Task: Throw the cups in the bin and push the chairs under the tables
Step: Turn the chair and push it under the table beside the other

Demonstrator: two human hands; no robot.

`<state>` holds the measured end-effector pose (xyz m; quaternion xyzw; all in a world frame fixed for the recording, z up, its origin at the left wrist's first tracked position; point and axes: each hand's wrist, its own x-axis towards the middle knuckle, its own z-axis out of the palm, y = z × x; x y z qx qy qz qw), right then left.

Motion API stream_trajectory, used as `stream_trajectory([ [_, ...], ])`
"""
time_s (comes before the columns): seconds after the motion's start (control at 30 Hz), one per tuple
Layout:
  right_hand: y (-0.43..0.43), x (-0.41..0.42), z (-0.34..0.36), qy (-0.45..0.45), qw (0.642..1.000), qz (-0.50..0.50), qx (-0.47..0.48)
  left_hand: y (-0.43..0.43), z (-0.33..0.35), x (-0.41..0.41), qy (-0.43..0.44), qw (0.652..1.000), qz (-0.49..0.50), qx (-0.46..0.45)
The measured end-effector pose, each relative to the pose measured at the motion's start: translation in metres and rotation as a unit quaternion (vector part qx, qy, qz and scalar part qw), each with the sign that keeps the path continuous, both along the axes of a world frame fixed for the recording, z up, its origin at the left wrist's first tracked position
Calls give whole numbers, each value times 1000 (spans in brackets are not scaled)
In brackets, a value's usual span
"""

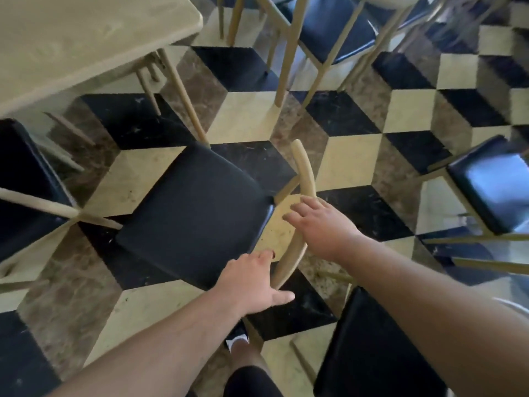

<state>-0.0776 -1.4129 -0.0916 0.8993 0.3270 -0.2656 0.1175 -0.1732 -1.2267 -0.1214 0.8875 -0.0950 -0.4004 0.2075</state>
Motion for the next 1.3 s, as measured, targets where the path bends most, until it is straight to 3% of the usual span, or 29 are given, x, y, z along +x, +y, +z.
stream_trajectory([
  [0.1,9,10,-2,38,995,58,-68,-19,-8,-1,31,998,-44,29],
  [0.27,18,19,-7,67,975,132,-166,-12,-6,-1,66,997,-20,45],
  [0.57,89,-2,-22,71,978,160,-111,83,-4,-27,60,992,-21,104],
  [0.9,186,9,-28,50,986,115,-112,204,-6,-19,25,987,81,136],
  [1.03,219,29,-28,43,987,104,-112,250,-8,0,3,981,46,188],
  [1.3,265,117,-27,39,988,114,-92,291,-6,73,-49,974,78,209],
])
